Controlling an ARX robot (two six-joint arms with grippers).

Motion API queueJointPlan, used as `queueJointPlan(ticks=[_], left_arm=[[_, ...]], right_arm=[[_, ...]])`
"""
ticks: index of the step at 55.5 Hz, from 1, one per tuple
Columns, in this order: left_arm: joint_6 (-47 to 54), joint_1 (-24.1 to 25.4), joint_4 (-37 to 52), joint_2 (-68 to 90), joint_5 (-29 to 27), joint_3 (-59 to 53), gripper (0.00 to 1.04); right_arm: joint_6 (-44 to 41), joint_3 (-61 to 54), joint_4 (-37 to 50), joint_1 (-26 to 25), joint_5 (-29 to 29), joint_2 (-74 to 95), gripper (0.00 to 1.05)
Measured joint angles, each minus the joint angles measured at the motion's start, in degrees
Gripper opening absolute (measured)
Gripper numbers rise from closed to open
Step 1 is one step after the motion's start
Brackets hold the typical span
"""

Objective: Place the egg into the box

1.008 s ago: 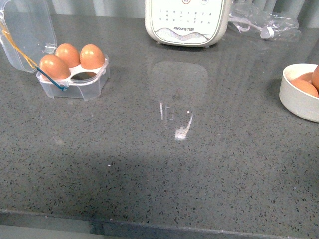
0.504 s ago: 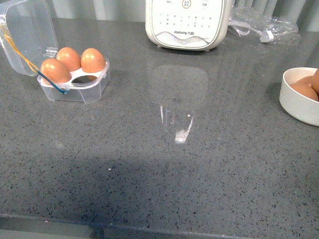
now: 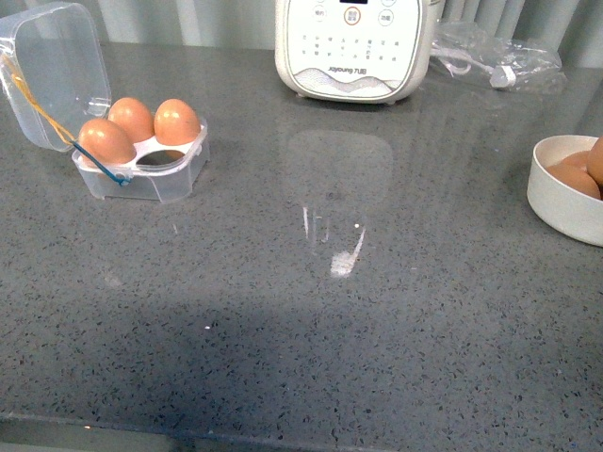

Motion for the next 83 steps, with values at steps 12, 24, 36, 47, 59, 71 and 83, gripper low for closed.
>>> queueJointPlan(ticks=[12,24,36,47,59,71,83], left_arm=[[0.0,0.0,0.0,0.0,0.0,0.0,0.98],[0.0,0.0,0.0,0.0,0.0,0.0,0.98],[0.0,0.0,0.0,0.0,0.0,0.0,0.98],[0.0,0.0,0.0,0.0,0.0,0.0,0.98],[0.0,0.0,0.0,0.0,0.0,0.0,0.98],[0.0,0.0,0.0,0.0,0.0,0.0,0.98],[0.0,0.0,0.0,0.0,0.0,0.0,0.98]], right_arm=[[0.07,0.5,0.63,0.02,-0.66,3.34,0.97],[0.04,0.5,1.38,0.68,-0.87,5.25,0.97],[-0.04,0.26,1.81,1.05,-1.18,5.66,0.97],[-0.55,-1.14,2.14,1.07,-2.08,5.7,0.97],[-0.79,-1.75,2.56,1.03,-1.92,5.66,0.73],[-1.99,-3.1,2.78,1.09,-2.34,4.09,0.43],[-2.08,-3.89,-0.28,2.75,-2.84,-3.54,0.42]])
